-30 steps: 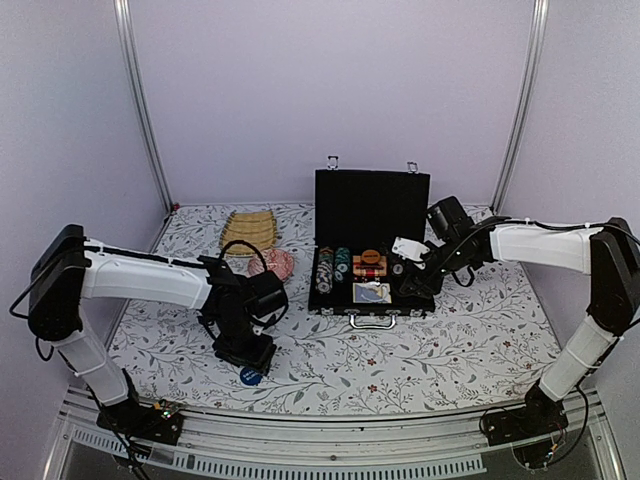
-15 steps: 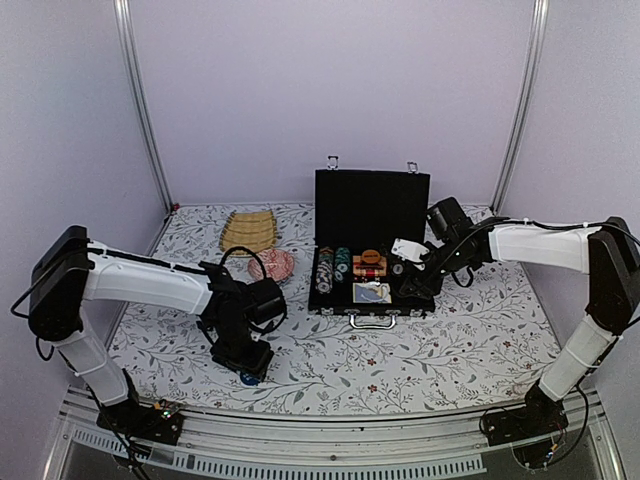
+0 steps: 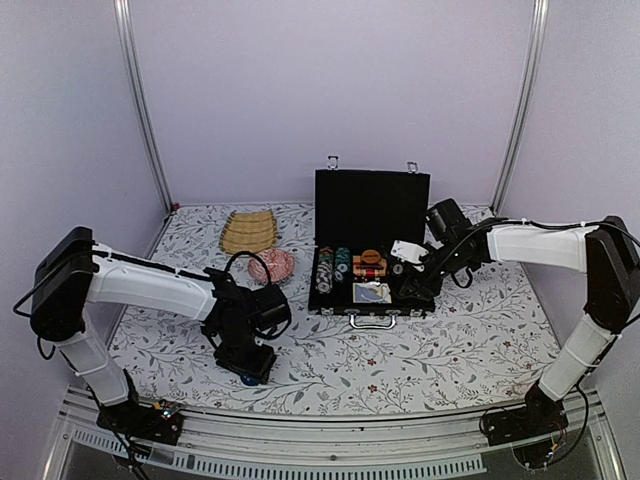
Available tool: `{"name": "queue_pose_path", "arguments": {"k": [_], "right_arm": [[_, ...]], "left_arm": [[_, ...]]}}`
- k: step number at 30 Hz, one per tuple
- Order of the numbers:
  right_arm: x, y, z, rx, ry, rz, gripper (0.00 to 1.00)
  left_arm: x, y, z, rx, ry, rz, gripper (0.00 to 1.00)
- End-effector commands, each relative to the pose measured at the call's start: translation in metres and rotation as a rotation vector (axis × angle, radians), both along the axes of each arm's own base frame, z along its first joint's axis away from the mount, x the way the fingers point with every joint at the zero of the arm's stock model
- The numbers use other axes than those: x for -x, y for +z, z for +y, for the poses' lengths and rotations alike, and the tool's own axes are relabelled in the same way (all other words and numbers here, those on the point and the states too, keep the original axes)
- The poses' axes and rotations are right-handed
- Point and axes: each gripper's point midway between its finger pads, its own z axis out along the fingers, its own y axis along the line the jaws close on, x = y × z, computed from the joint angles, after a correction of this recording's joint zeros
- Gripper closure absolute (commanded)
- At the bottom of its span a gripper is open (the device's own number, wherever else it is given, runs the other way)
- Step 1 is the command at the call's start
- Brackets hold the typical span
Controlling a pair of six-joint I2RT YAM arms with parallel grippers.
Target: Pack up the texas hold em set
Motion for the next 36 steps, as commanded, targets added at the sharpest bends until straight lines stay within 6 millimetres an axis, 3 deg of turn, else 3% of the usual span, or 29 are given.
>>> {"name": "queue_pose_path", "arguments": {"k": [1, 6, 17, 28, 32, 36], "right_arm": [[0.003, -0.011, -0.001, 0.008, 0.003, 0.029, 0.39], [0.003, -0.011, -0.001, 0.008, 0.004, 0.033, 0.39], [0.004, -0.011, 0.000, 0.007, 0.006, 0.038, 0.39], [0.005, -0.011, 0.001, 0.005, 0.009, 0.043, 0.39], [0.005, -0.010, 0.000, 0.006, 0.006, 0.041, 0.39], [0.006, -0.007, 0.000, -0.001, 0.005, 0.039, 0.40]], "left_arm": [[0.011, -0.006, 0.005, -0.043, -0.002, -0.010, 0.37], [0.014, -0.015, 0.009, -0.073, -0.005, -0.010, 0.38], [0.011, -0.020, -0.002, -0.005, -0.018, -0.031, 0.39], [0.004, -0.022, -0.014, 0.045, -0.039, -0.063, 0.51], [-0.003, -0.012, -0.025, 0.052, -0.053, -0.083, 0.56], [-0.023, 0.021, -0.051, 0.075, -0.078, -0.162, 0.57]]}}
